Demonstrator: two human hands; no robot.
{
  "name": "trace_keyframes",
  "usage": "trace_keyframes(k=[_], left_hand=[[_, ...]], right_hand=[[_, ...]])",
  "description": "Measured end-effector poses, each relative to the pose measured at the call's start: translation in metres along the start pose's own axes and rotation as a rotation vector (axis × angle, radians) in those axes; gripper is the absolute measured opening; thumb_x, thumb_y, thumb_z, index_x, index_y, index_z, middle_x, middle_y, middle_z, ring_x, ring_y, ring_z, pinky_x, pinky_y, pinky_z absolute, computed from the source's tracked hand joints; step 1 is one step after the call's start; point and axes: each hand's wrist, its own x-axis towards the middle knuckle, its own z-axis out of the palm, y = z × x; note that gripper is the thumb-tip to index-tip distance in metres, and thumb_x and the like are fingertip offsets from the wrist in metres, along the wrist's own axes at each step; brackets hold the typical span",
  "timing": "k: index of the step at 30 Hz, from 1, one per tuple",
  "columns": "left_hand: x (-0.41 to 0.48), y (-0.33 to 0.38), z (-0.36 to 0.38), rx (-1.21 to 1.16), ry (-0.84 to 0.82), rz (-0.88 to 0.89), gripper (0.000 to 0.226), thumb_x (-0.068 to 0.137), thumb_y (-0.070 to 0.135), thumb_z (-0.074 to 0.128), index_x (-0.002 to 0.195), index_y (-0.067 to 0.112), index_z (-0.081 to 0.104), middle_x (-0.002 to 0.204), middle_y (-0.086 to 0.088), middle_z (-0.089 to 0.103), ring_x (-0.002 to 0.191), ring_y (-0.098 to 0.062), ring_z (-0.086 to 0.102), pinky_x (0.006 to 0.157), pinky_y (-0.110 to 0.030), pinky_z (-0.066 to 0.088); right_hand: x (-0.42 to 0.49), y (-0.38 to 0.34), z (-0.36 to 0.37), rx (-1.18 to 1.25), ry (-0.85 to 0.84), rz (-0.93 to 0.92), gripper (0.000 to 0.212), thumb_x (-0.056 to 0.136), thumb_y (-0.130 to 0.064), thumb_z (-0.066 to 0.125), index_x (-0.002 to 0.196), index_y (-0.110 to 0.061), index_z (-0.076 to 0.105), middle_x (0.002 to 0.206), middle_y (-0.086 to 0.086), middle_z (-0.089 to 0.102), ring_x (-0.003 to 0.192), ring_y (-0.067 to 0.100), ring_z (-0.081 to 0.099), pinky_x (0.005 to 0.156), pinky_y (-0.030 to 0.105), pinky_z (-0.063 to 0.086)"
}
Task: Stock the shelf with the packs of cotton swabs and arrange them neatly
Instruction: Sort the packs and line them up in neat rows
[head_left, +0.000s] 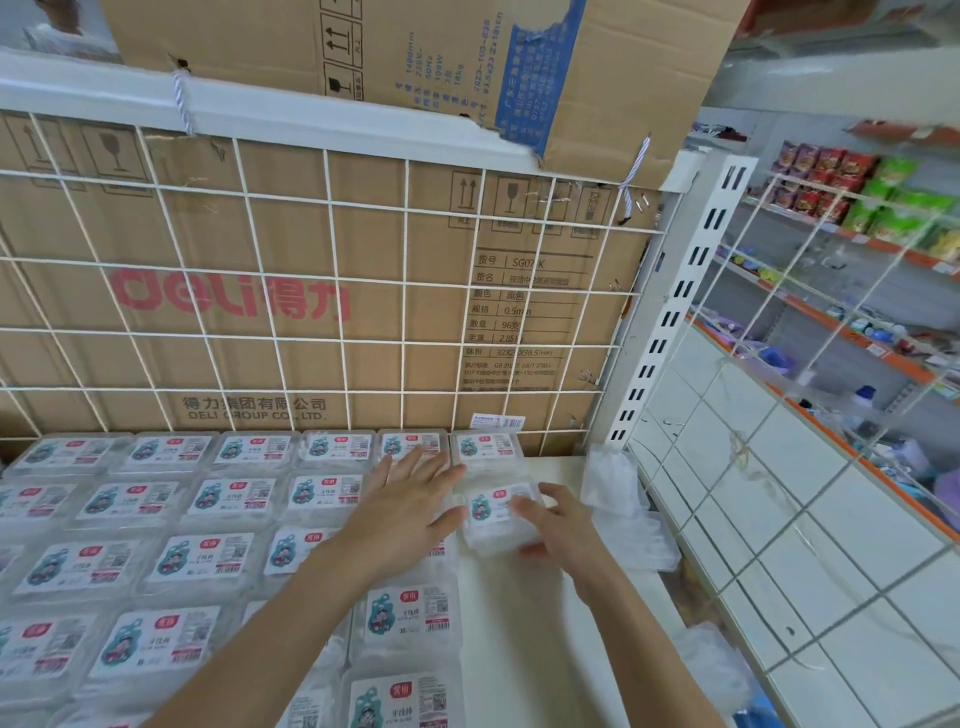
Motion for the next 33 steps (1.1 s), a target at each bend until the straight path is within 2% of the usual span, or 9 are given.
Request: trace_keyframes(k=[3, 5, 7, 11, 14, 19, 23, 27, 33], left_hand=[[0.005, -0.003, 0.004, 0.021, -0.014, -0.015, 0.063, 0.095, 0.060, 0.009, 0.151, 0.032, -0.001, 0.158, 0.008, -0.009, 0.144, -0.014, -0.014, 0.116, -0.040, -0.014], [0.006, -0.007, 0.010, 0.029, -0.014, 0.008, 0.098, 0.065, 0.080, -0.025, 0.149, 0.033, -0.008, 0.155, 0.010, -0.018, 0.143, -0.014, -0.018, 0.115, -0.041, -0.015], [0.007, -0.010, 0.016, 0.022, -0.012, 0.010, 0.119, 0.039, 0.079, -0.042, 0.146, 0.035, -0.015, 0.153, 0.012, -0.022, 0.141, -0.013, -0.023, 0.112, -0.040, -0.018], [0.009, -0.013, 0.019, 0.016, 0.019, 0.006, 0.116, 0.040, 0.076, -0.044, 0.145, 0.036, -0.016, 0.155, 0.011, -0.020, 0.138, -0.009, -0.026, 0.111, -0.038, -0.019], [0.008, -0.013, 0.021, 0.003, 0.024, 0.006, 0.114, 0.040, 0.075, -0.044, 0.144, 0.037, -0.017, 0.155, 0.011, -0.019, 0.140, -0.010, -0.024, 0.112, -0.038, -0.020], [0.007, -0.012, 0.021, -0.009, 0.043, 0.006, 0.113, 0.040, 0.075, -0.045, 0.143, 0.037, -0.017, 0.156, 0.011, -0.017, 0.142, -0.010, -0.022, 0.113, -0.038, -0.018], [0.007, -0.013, 0.021, -0.028, 0.047, 0.004, 0.116, 0.042, 0.077, -0.042, 0.147, 0.036, -0.013, 0.156, 0.012, -0.015, 0.142, -0.009, -0.021, 0.112, -0.037, -0.019], [0.007, -0.012, 0.021, -0.018, 0.042, 0.005, 0.116, 0.041, 0.076, -0.043, 0.146, 0.035, -0.016, 0.156, 0.011, -0.018, 0.141, -0.010, -0.023, 0.112, -0.038, -0.019], [0.009, -0.012, 0.021, 0.006, 0.035, -0.005, 0.121, 0.036, 0.075, -0.046, 0.146, 0.034, -0.016, 0.156, 0.010, -0.018, 0.142, -0.011, -0.022, 0.114, -0.040, -0.017]], right_hand=[[0.010, -0.004, 0.009, -0.134, 0.044, -0.029, 0.052, 0.092, -0.034, 0.056, 0.135, -0.010, 0.037, 0.118, 0.006, 0.058, 0.093, 0.018, 0.060, 0.074, 0.027, 0.048], [0.016, 0.000, 0.010, -0.418, 0.109, -0.065, 0.051, 0.092, -0.044, 0.050, 0.132, -0.012, 0.042, 0.126, 0.007, 0.056, 0.102, 0.019, 0.055, 0.084, 0.030, 0.044], [0.019, 0.004, 0.006, -0.534, 0.131, -0.104, 0.059, 0.090, -0.048, 0.052, 0.136, -0.014, 0.039, 0.134, 0.007, 0.047, 0.116, 0.023, 0.050, 0.096, 0.036, 0.042], [0.021, 0.009, -0.004, -0.483, -0.121, -0.291, 0.102, 0.066, -0.036, 0.081, 0.146, -0.034, 0.018, 0.130, -0.009, 0.042, 0.123, 0.017, 0.044, 0.103, 0.036, 0.039], [0.028, 0.012, -0.001, -0.626, -0.115, -0.363, 0.118, 0.053, -0.032, 0.077, 0.148, -0.035, 0.009, 0.123, -0.006, 0.050, 0.111, 0.013, 0.052, 0.092, 0.034, 0.048], [0.036, 0.008, 0.008, -0.556, -0.099, -0.398, 0.105, 0.053, -0.033, 0.078, 0.142, -0.036, 0.021, 0.117, -0.015, 0.061, 0.102, 0.003, 0.061, 0.085, 0.031, 0.053], [0.037, 0.006, 0.012, -0.518, -0.136, -0.384, 0.112, 0.055, -0.033, 0.082, 0.143, -0.030, 0.014, 0.124, -0.013, 0.057, 0.108, 0.005, 0.058, 0.089, 0.029, 0.050], [0.032, 0.004, 0.012, -0.490, -0.135, -0.338, 0.093, 0.067, -0.016, 0.082, 0.125, -0.038, 0.013, 0.116, -0.018, 0.050, 0.105, 0.003, 0.053, 0.074, 0.001, 0.040], [0.033, 0.003, 0.013, -0.443, -0.116, -0.340, 0.080, 0.064, -0.010, 0.082, 0.117, -0.038, 0.028, 0.114, -0.019, 0.051, 0.107, 0.006, 0.054, 0.072, 0.004, 0.039]])
